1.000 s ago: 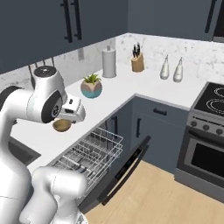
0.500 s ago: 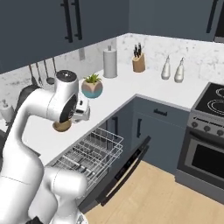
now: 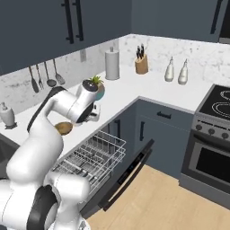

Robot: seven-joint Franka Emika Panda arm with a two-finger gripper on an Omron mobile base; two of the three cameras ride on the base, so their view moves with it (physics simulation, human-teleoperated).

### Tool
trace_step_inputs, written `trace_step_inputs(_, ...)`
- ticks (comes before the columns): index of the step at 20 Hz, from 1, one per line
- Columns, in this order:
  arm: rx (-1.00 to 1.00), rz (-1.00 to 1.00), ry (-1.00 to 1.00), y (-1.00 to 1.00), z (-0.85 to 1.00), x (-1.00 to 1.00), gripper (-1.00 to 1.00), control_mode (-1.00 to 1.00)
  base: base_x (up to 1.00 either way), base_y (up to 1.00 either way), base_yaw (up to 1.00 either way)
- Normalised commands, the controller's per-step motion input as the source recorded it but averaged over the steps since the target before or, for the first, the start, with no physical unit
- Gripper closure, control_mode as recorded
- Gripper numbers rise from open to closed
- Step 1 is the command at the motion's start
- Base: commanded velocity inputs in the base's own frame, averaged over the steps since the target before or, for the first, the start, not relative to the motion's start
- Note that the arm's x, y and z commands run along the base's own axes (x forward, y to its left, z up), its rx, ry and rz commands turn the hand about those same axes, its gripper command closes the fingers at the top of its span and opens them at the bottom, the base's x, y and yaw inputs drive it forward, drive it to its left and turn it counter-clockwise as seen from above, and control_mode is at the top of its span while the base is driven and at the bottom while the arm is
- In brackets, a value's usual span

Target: Pick up the cup and bowl from the counter, place them in the dishwasher, and close the dishwasher door.

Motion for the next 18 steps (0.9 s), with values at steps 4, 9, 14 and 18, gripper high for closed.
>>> trace_step_inputs(4, 0.0, 0.0, 0.02, 0.22, -0.26, 0.97, -1.0, -1.0, 0.0, 0.0, 0.0)
trace_step_inputs(9, 0.0, 0.0, 0.05, 0.18, -0.3, 0.8, -1.0, -1.0, 0.0, 0.0, 0.0)
trace_step_inputs(14, 0.0, 0.0, 0.1, 0.02, -0.25, 0.69, -1.0, -1.0, 0.0, 0.0, 0.0)
trace_step_inputs(18, 0.0, 0.0, 0.11, 0.14, -0.24, 0.74, -1.0, -1.0, 0.0, 0.0, 0.0)
